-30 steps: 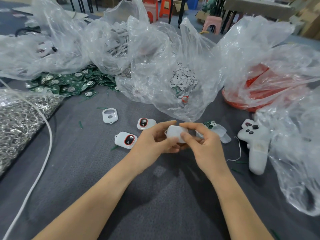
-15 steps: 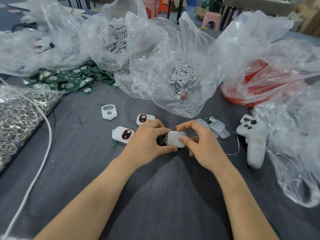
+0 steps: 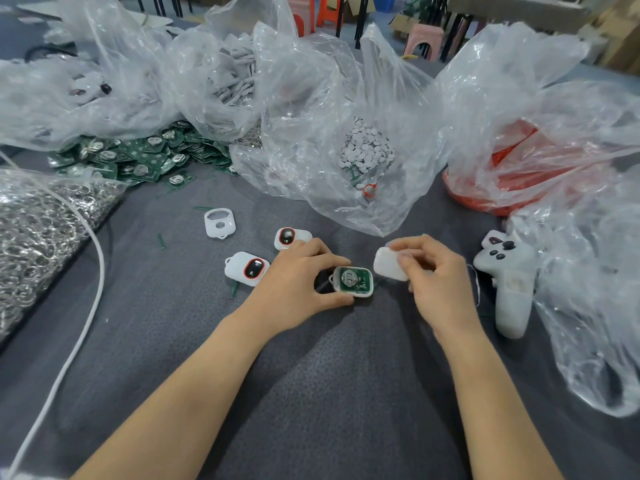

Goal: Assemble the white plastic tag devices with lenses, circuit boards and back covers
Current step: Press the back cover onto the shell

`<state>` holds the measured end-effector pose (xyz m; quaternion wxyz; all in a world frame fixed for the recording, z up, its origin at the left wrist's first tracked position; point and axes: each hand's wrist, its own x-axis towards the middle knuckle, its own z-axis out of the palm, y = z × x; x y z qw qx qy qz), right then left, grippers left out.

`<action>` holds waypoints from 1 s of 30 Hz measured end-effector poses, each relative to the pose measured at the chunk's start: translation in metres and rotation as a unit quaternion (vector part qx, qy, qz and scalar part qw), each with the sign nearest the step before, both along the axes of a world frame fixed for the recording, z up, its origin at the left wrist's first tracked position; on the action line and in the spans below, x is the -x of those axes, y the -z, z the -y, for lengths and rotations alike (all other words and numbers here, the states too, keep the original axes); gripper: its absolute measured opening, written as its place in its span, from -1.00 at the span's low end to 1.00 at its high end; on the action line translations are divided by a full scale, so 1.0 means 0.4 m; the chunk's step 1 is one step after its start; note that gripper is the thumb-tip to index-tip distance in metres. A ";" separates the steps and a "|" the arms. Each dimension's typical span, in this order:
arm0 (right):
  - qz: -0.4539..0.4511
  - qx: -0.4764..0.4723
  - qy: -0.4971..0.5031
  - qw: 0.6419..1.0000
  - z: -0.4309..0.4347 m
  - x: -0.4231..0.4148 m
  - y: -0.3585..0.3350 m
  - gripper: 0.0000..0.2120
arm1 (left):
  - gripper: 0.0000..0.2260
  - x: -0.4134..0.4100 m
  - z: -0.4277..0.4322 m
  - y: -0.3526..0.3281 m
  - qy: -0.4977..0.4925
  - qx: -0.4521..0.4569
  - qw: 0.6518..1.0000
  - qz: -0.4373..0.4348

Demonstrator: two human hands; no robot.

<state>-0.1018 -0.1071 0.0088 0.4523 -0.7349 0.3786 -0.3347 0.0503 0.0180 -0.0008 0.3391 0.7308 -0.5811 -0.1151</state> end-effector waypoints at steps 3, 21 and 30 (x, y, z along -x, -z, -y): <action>-0.116 0.047 0.010 0.992 0.005 0.004 0.003 -0.81 | -0.43 -0.008 -0.007 0.000 0.011 -0.005 1.000 -0.017; 0.032 -0.050 -0.087 0.994 -0.007 0.007 -0.012 -0.74 | -0.73 -0.013 -0.003 -0.001 0.051 0.031 0.998 -0.014; -0.104 0.044 -0.126 0.985 0.001 0.024 -0.020 -0.78 | -0.55 -0.009 -0.012 -0.009 0.036 0.035 0.996 -0.075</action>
